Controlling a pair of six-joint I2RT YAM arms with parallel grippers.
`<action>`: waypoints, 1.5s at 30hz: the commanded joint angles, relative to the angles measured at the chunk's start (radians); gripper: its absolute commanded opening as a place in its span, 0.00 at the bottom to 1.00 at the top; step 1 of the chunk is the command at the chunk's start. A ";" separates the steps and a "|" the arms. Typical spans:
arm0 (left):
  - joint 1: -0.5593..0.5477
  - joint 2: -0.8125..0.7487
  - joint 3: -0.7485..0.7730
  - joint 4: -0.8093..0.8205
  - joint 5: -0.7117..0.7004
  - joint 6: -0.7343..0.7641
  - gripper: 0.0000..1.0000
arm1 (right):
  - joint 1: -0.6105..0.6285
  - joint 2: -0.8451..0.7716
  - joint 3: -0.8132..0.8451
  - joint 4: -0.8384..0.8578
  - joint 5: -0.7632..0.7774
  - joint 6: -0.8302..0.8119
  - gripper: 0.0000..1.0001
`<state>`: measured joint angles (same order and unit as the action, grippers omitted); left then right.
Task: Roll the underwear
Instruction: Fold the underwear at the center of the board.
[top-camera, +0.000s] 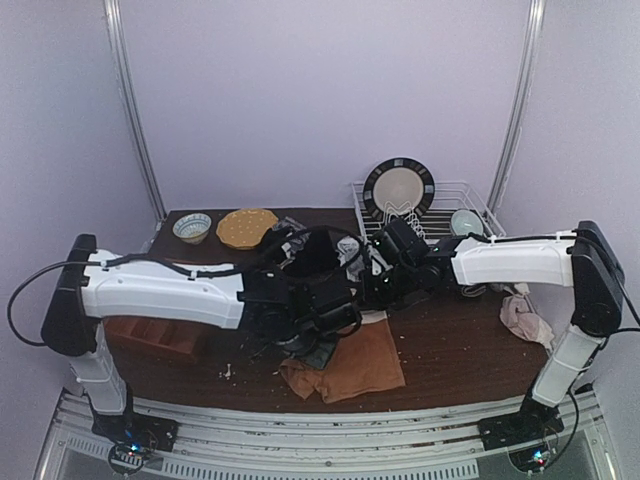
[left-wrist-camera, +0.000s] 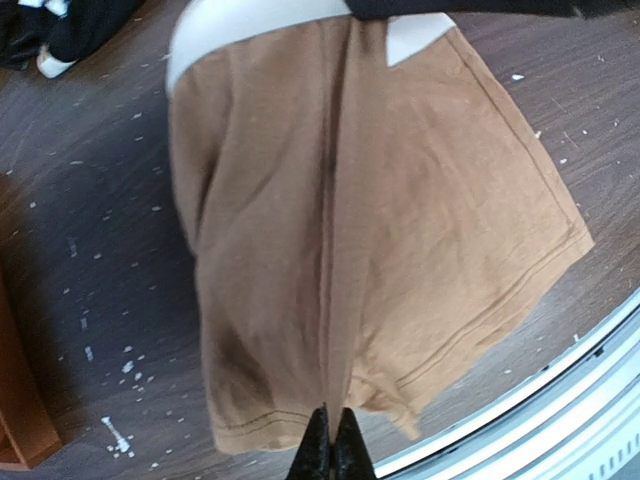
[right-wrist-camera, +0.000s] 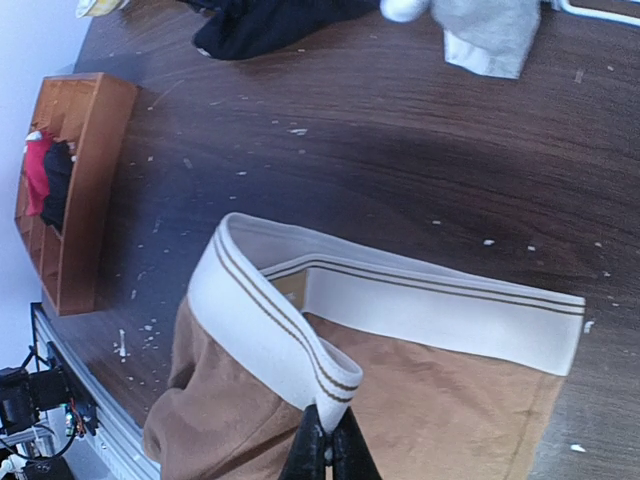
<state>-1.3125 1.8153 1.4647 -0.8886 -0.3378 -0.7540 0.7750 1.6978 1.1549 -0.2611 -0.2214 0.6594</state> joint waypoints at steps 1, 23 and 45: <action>-0.017 0.087 0.098 0.030 0.070 0.036 0.00 | -0.032 -0.041 -0.032 -0.047 0.006 -0.056 0.00; -0.021 0.415 0.451 0.150 0.190 0.119 0.00 | -0.135 -0.036 -0.084 -0.148 0.094 -0.127 0.00; 0.101 0.060 -0.117 0.482 0.253 0.102 0.12 | -0.037 -0.151 -0.226 -0.021 -0.001 -0.062 0.20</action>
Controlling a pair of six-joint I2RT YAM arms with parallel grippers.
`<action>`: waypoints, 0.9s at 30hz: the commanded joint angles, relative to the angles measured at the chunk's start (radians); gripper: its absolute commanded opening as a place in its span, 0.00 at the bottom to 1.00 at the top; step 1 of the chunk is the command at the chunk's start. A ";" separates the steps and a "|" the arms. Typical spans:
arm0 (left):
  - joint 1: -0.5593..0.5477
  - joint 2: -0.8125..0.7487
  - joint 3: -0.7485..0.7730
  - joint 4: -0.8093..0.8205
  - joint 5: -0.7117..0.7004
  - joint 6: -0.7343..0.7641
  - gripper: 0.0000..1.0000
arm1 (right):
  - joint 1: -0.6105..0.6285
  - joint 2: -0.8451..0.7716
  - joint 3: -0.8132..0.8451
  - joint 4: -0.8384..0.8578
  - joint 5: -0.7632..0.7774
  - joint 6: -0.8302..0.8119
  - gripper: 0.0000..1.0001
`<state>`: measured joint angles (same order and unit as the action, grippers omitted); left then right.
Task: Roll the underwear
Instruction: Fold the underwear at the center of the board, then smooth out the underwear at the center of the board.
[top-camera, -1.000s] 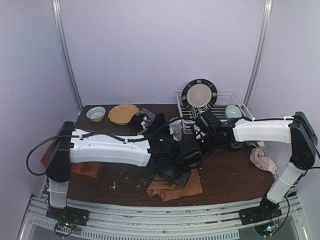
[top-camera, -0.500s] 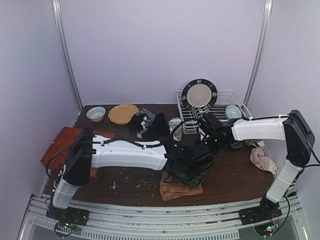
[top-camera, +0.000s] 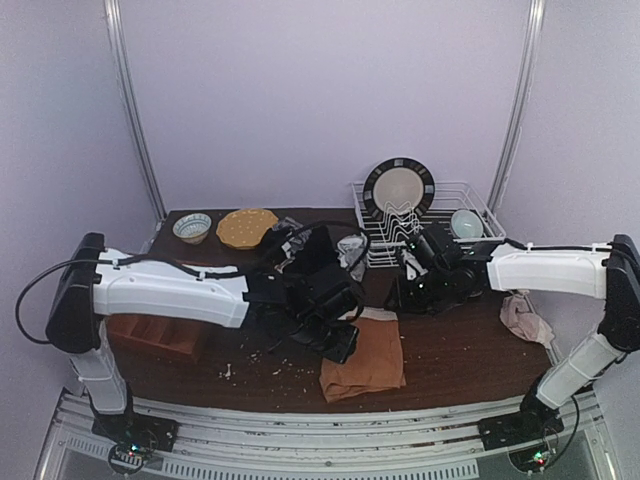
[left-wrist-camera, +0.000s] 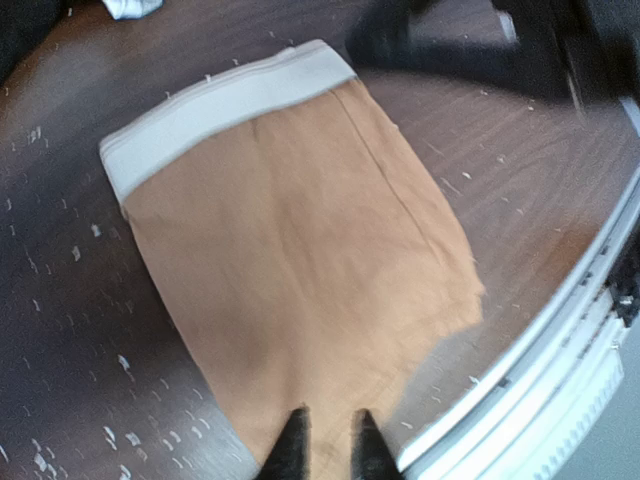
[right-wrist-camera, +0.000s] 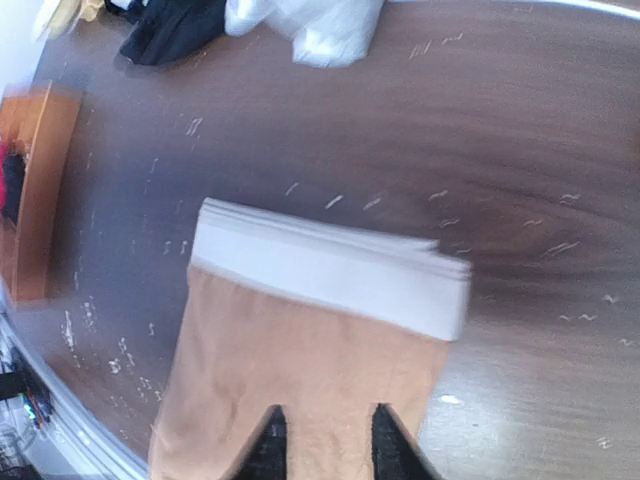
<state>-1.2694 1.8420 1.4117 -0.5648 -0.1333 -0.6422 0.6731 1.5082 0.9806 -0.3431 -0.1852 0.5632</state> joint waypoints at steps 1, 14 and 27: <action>0.062 0.048 -0.066 0.163 0.050 -0.004 0.03 | 0.080 0.054 -0.061 0.074 -0.036 0.042 0.15; 0.056 0.082 -0.300 0.306 0.142 0.006 0.00 | 0.084 0.114 -0.201 0.113 0.041 0.071 0.00; 0.024 -0.281 -0.457 0.248 0.052 0.006 0.66 | 0.154 -0.064 -0.010 -0.103 0.113 0.028 0.50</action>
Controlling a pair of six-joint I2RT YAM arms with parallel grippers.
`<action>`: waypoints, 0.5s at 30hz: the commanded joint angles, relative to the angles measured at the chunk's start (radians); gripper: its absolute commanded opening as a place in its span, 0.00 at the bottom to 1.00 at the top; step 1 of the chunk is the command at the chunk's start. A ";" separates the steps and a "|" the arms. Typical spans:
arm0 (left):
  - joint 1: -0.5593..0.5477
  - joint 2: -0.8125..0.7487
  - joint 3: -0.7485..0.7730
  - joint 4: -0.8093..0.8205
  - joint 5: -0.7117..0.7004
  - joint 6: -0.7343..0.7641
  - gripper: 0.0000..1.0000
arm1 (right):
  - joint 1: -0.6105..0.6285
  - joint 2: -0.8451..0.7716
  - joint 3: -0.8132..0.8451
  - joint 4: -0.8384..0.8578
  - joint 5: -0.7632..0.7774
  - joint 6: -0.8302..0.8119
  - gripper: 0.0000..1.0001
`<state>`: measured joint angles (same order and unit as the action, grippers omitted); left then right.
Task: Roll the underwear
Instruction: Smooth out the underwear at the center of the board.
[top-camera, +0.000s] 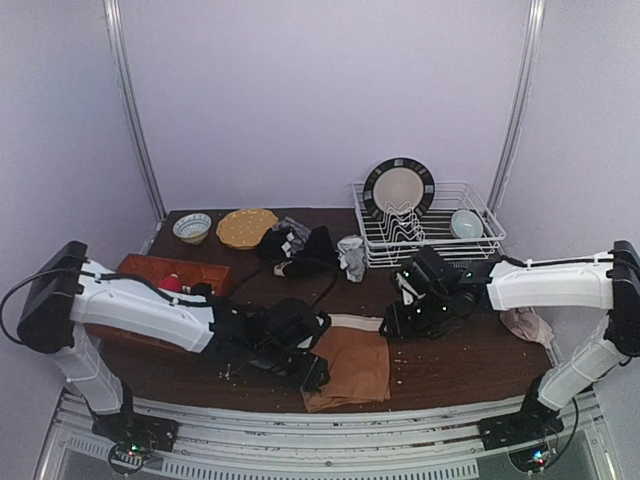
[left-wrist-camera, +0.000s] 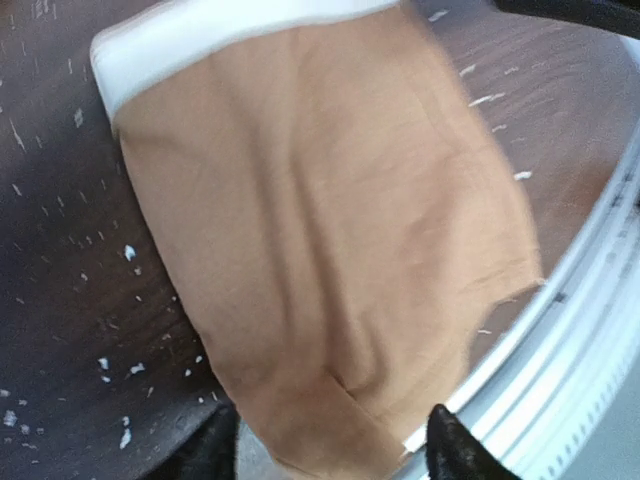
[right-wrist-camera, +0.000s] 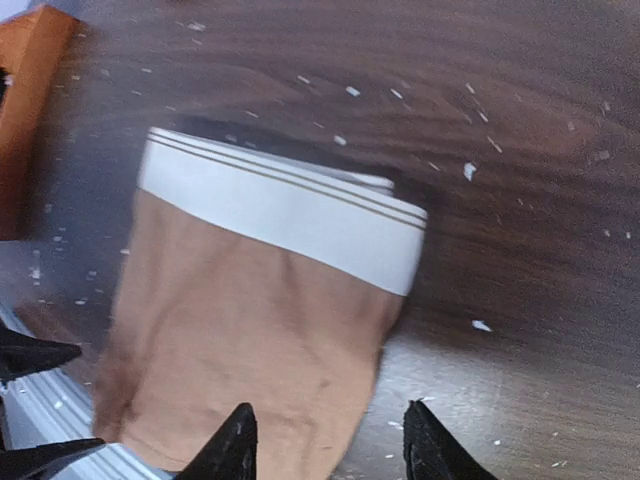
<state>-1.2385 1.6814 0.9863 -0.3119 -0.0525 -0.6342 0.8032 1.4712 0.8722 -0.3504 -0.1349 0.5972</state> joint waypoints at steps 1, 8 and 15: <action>-0.007 -0.142 -0.046 -0.002 -0.036 -0.017 0.68 | 0.022 -0.021 0.105 -0.092 0.072 0.002 0.51; -0.007 -0.215 -0.182 0.050 -0.134 -0.171 0.70 | 0.138 0.119 0.213 -0.002 0.022 0.068 0.56; 0.050 -0.249 -0.344 0.313 0.011 -0.235 0.81 | 0.246 0.372 0.499 -0.171 0.212 0.117 0.57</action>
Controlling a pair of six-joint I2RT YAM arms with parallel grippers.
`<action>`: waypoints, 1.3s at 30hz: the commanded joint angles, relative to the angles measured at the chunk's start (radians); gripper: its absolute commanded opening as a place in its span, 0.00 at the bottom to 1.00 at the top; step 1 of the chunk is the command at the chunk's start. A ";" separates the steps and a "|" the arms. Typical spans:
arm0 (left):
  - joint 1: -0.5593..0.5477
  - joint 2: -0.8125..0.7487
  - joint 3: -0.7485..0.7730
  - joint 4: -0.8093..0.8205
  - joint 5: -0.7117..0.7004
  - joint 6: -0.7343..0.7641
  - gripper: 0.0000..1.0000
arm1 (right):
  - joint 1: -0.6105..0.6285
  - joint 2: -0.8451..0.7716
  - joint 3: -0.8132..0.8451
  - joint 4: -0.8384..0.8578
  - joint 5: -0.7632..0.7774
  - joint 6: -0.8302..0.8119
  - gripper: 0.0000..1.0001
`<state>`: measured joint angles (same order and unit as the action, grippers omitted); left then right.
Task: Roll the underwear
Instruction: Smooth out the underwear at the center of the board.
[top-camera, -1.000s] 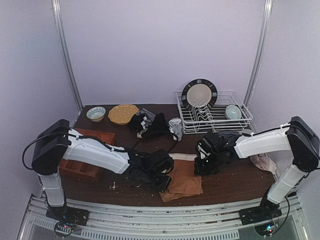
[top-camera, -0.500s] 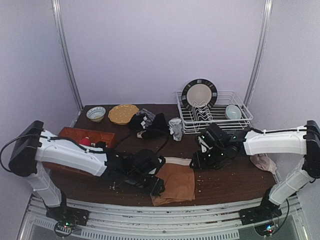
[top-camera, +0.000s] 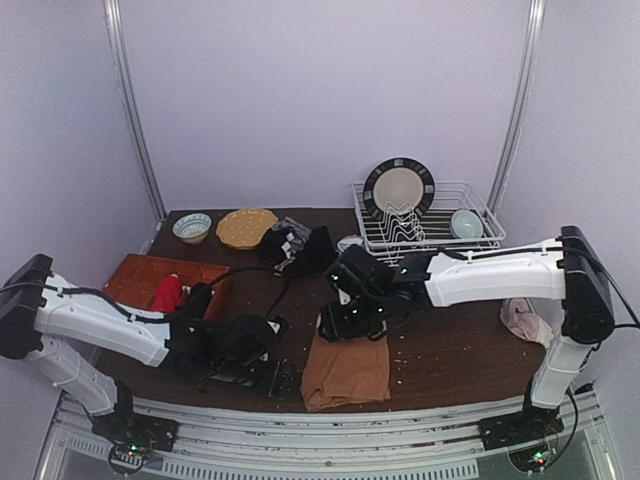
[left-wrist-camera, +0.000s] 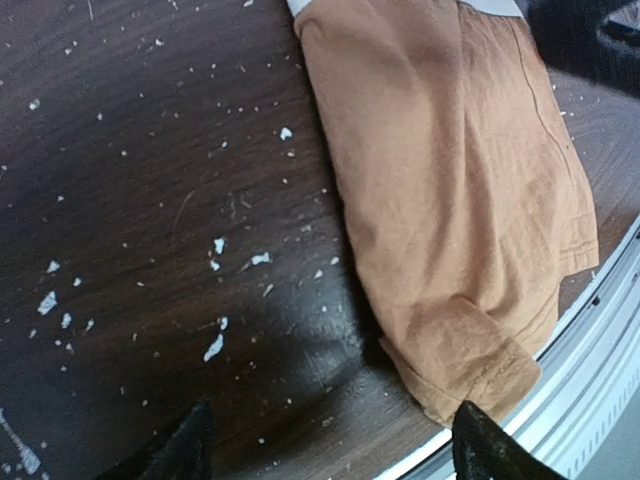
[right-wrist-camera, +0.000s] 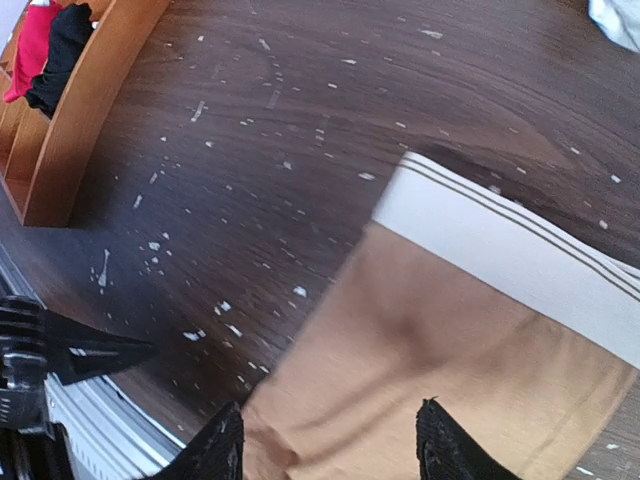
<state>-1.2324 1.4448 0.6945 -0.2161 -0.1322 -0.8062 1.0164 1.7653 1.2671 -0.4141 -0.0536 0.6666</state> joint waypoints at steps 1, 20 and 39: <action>0.060 0.009 -0.058 0.256 0.134 -0.068 0.81 | 0.033 0.100 0.124 -0.110 0.139 0.058 0.56; 0.129 0.310 -0.053 0.558 0.526 -0.078 0.05 | 0.022 0.295 0.287 -0.209 0.183 0.146 0.57; 0.128 0.196 -0.038 0.325 0.378 -0.001 0.00 | 0.045 0.505 0.518 -0.333 0.140 0.107 0.54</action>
<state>-1.0908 1.6657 0.6548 0.1387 0.2844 -0.8768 1.0508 2.1860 1.7538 -0.7383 0.0883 0.7750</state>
